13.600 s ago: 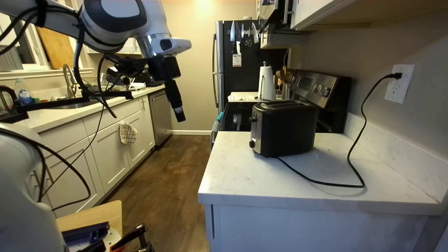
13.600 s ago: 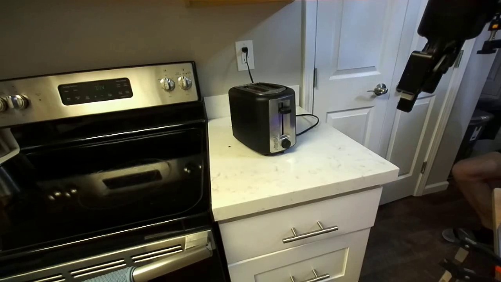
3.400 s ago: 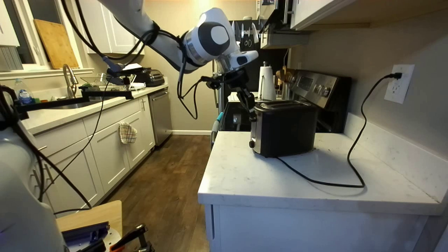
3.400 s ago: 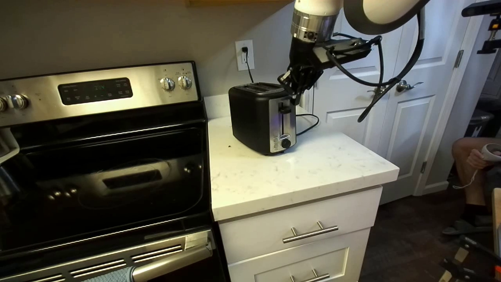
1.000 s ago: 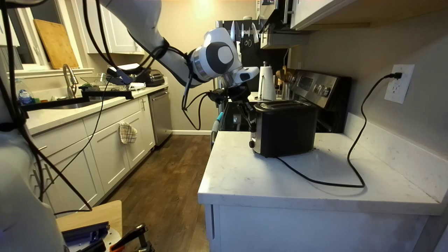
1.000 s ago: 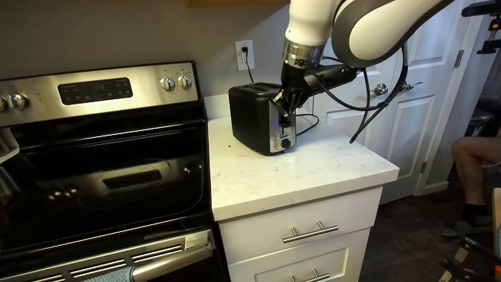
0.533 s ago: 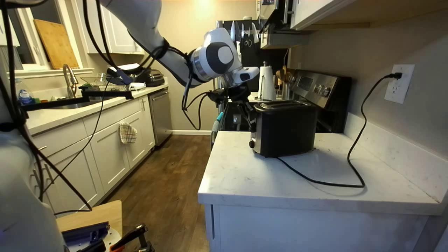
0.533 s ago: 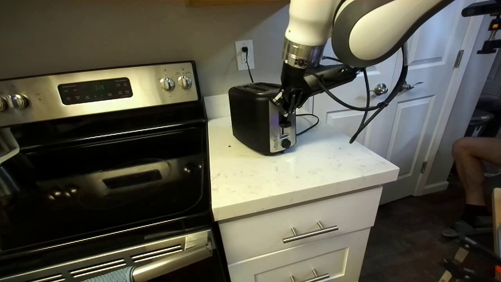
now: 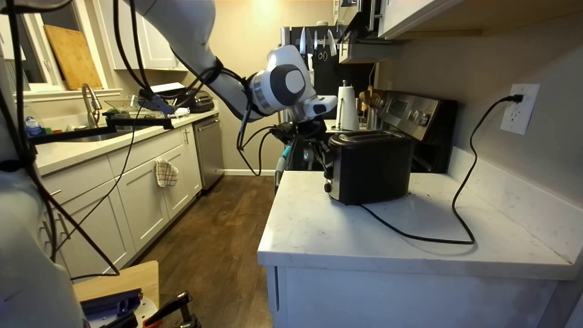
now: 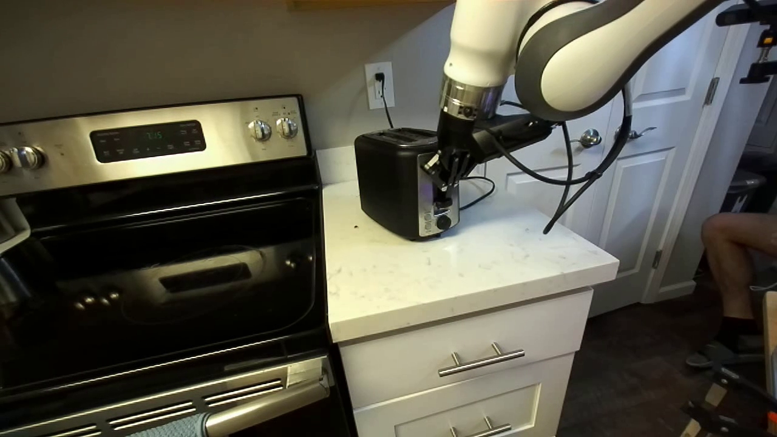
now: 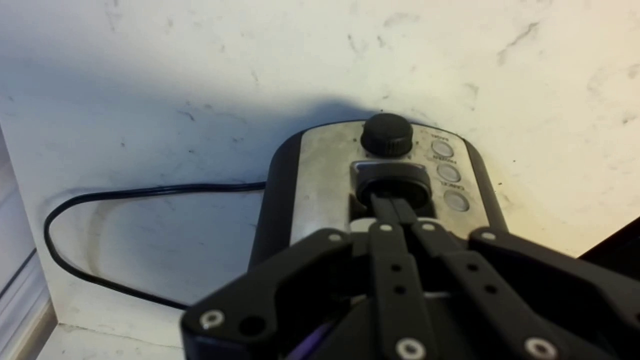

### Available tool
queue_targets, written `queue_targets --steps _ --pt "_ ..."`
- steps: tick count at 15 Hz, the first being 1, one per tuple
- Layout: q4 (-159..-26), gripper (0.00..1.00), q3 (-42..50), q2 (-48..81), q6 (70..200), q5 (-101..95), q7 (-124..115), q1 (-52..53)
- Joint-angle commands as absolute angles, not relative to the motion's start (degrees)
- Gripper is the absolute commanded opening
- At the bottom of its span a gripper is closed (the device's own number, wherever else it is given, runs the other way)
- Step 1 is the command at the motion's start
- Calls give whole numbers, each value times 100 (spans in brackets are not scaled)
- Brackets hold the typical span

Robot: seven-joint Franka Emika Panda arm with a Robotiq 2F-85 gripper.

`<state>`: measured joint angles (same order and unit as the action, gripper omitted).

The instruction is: Push the black toaster lever fully downwards

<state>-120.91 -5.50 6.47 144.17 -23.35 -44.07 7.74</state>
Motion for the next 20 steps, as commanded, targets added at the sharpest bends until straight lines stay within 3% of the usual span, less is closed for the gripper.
queue_targets --steps 1,13,20 --pt "-12290 0 -407 903 14815 -2342 -4392 784" --pt "-12428 0 -250 1254 15668 -2448 -4454 792" --pt "-12443 0 -259 895 15260 -2380 -4430 868"
